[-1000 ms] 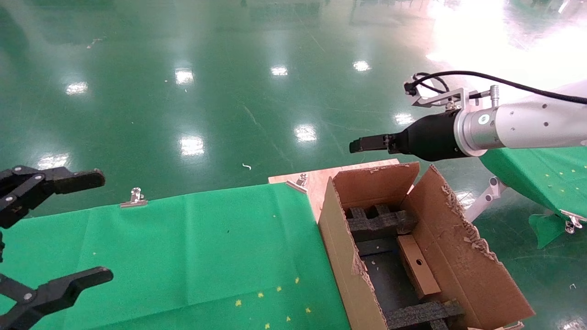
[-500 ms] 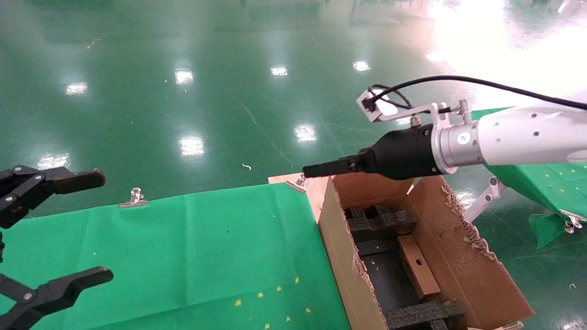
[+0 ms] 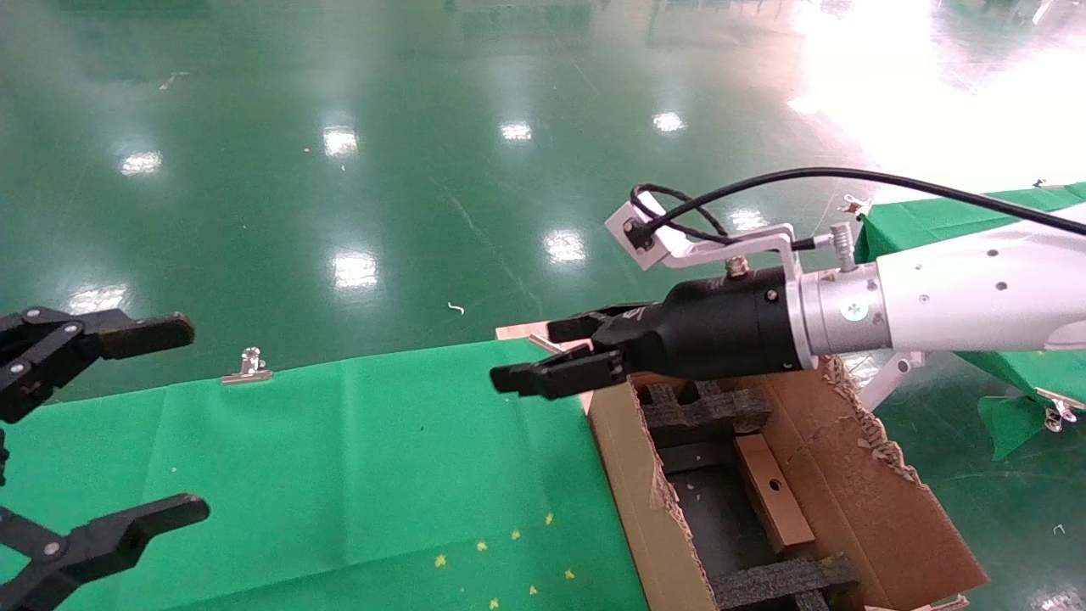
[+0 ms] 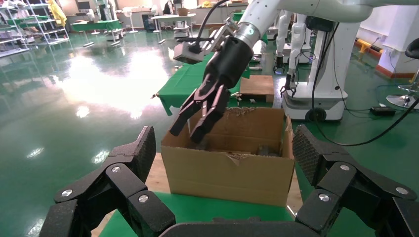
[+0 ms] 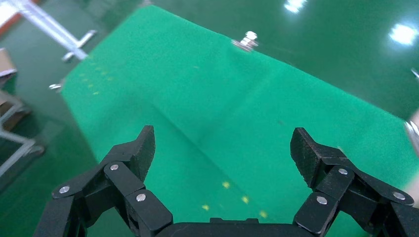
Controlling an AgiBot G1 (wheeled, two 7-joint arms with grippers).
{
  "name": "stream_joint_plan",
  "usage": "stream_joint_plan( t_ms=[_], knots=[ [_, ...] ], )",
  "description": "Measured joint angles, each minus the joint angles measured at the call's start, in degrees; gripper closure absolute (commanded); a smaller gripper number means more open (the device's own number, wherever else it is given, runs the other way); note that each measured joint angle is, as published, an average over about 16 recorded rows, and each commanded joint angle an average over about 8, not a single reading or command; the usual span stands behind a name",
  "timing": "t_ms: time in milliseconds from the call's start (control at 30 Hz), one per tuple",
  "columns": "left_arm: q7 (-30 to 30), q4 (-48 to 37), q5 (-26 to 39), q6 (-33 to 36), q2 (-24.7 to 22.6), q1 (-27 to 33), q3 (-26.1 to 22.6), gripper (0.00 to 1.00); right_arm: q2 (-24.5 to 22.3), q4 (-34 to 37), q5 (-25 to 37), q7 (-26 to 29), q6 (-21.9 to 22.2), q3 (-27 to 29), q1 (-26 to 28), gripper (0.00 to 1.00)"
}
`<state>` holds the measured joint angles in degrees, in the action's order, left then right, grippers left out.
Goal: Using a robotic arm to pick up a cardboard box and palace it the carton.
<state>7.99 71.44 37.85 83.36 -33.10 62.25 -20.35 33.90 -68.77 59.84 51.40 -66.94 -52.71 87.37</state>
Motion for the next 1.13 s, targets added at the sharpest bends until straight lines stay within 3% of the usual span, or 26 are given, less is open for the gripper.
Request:
stream_joint_plan(
  t_ms=[833, 1133],
  knots=[
    [0.0, 0.0, 0.0, 0.0, 0.0, 0.0, 0.0, 0.0, 0.9, -4.0, -15.0, -33.9, -15.6, 30.6, -21.5, 0.0],
    [0.0, 0.0, 0.0, 0.0, 0.0, 0.0, 0.0, 0.0, 1.1, -4.8, -17.9, -40.2, -18.6, 36.5, -25.7, 0.0]
  ],
)
